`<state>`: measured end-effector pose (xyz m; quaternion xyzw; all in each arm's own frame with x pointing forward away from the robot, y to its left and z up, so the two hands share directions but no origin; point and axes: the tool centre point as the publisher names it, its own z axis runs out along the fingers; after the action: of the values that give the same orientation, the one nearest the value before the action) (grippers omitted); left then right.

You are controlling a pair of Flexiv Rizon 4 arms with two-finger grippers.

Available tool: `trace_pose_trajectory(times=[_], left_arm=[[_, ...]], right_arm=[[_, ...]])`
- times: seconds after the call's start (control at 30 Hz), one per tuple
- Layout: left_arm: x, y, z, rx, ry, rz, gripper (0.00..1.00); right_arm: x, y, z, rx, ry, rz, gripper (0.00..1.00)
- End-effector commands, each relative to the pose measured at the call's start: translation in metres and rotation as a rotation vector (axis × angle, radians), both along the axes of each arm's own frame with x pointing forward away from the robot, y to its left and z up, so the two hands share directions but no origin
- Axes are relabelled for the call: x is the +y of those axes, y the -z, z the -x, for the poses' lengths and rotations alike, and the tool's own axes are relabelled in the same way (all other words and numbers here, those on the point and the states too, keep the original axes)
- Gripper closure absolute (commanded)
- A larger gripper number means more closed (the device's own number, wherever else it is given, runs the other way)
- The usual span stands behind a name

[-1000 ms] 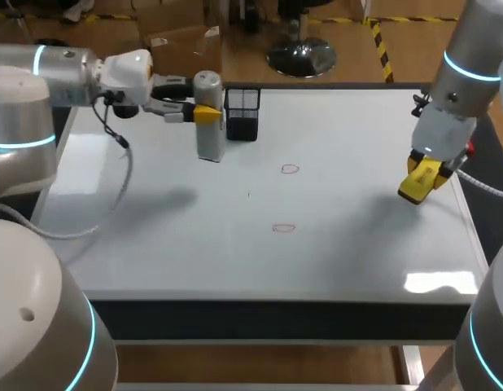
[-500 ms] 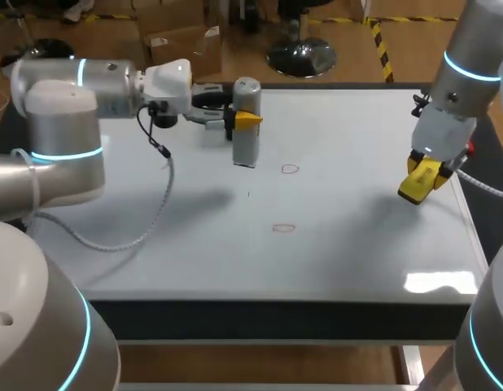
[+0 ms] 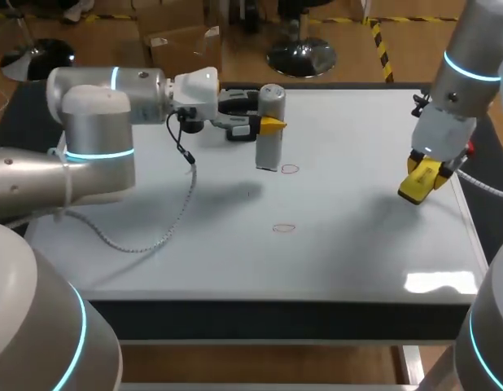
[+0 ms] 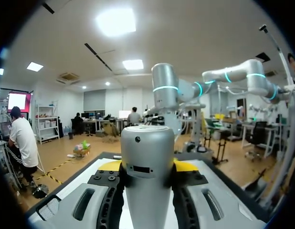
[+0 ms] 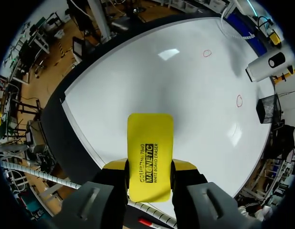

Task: Pick up the inspection probe, press it on each red-marked spot on the whiteboard one by one, put down the probe, pick up the eraser, and wipe off all the red marks.

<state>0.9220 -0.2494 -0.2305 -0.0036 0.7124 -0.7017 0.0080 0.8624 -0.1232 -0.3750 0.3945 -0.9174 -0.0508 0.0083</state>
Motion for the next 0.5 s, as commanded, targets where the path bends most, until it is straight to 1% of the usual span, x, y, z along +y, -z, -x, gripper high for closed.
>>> trace_pose_trajectory(times=[0.03,0.27,0.5], left_arm=[[-0.013,0.009,-0.012,0.003,0.015,0.012,1.0],[-0.024,0.017,-0.02,0.003,0.032,0.03,1.0],[-0.029,0.025,-0.026,0.003,0.047,0.044,1.0]], right_arm=[[0.0,0.0,0.0,0.0,-0.001,0.003,1.0],[0.0,0.0,0.0,0.0,-0.001,0.003,1.0],[0.0,0.0,0.0,0.0,-0.001,0.003,1.0]])
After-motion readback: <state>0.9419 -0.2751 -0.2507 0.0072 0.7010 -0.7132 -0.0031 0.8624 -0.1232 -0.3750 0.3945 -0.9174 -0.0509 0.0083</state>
